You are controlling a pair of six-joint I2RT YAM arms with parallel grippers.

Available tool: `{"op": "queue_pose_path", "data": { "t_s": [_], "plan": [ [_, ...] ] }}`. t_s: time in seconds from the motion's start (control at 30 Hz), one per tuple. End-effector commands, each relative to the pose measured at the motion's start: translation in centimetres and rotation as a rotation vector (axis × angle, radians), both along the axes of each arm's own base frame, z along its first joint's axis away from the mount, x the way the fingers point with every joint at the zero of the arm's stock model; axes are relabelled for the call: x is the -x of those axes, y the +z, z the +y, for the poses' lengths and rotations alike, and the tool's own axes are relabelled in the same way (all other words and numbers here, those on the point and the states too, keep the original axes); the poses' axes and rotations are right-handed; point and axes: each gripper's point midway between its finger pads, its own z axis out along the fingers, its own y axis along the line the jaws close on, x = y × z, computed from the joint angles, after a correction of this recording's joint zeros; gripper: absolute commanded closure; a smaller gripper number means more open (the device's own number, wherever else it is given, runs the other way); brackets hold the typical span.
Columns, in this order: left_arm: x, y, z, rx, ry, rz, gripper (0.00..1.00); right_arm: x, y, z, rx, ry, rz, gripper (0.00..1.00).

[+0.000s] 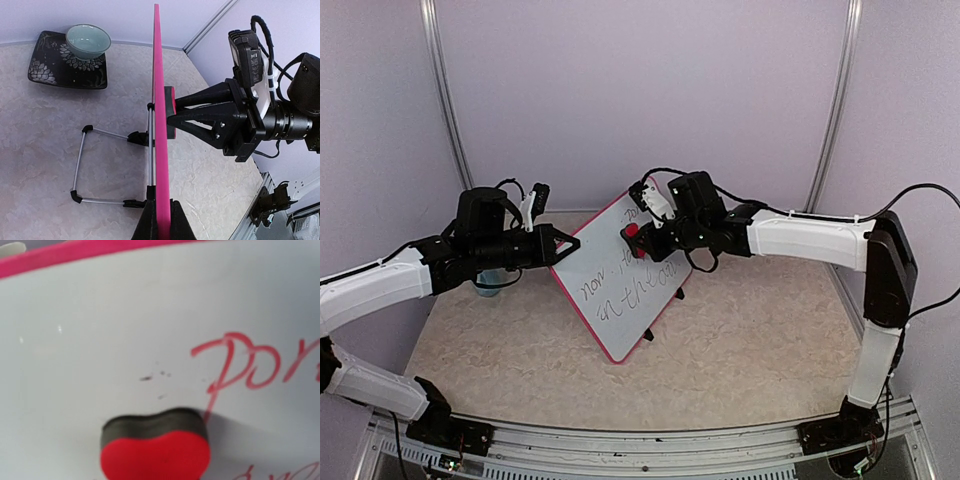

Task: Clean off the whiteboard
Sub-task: Erase the whiteboard at the center of the board.

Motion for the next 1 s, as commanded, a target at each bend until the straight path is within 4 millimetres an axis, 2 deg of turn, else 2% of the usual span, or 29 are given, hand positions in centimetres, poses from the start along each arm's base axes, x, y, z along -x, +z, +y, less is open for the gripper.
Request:
{"op": "queue_pose_path", "data": {
  "t_s": [0.0, 0.17, 0.2, 0.33, 0.5, 0.53, 0.73, 0.83, 0.97],
  "plan": [
    [2.3, 1.9, -2.2, 0.076, -0.137, -0.019, 1.0, -0.4, 1.2, 0.1, -0.01, 0.002, -0.009, 1.0],
    [2.4, 1.9, -2.1, 0.075, -0.136, -0.016, 1.0, -2.3, 3.8, 1.3, -0.021, -0.025, -0.062, 1.0],
    [2.4, 1.9, -2.0, 0.075, -0.134, -0.016, 1.0, -2.8, 4.9, 1.6, -0.032, -0.03, -0.079, 1.0],
    [2.4, 1.9, -1.9, 0.073, -0.13, -0.017, 1.0, -3.3, 5.7, 2.3, -0.038, -0.024, -0.081, 1.0],
    [2.4, 1.9, -1.8, 0.071, -0.126, -0.019, 1.0, -2.4, 3.8, 1.8, -0.026, -0.014, -0.041, 1.0],
    [2.4, 1.8, -1.8, 0.072, -0.127, -0.017, 1.0, -2.0, 2.6, 1.4, -0.014, -0.014, -0.023, 1.0],
    [2.3, 2.0, -2.0, 0.076, -0.135, -0.02, 1.0, -0.3, -0.9, -0.9, 0.036, -0.039, 0.018, 1.0],
    [2.4, 1.9, -2.1, 0.078, -0.137, -0.019, 1.0, -0.1, -1.6, -1.7, 0.05, -0.053, 0.021, 1.0],
    [2.4, 2.0, -2.2, 0.082, -0.139, -0.018, 1.0, -0.6, -0.4, -1.2, 0.032, -0.051, 0.004, 1.0]
  ]
}}
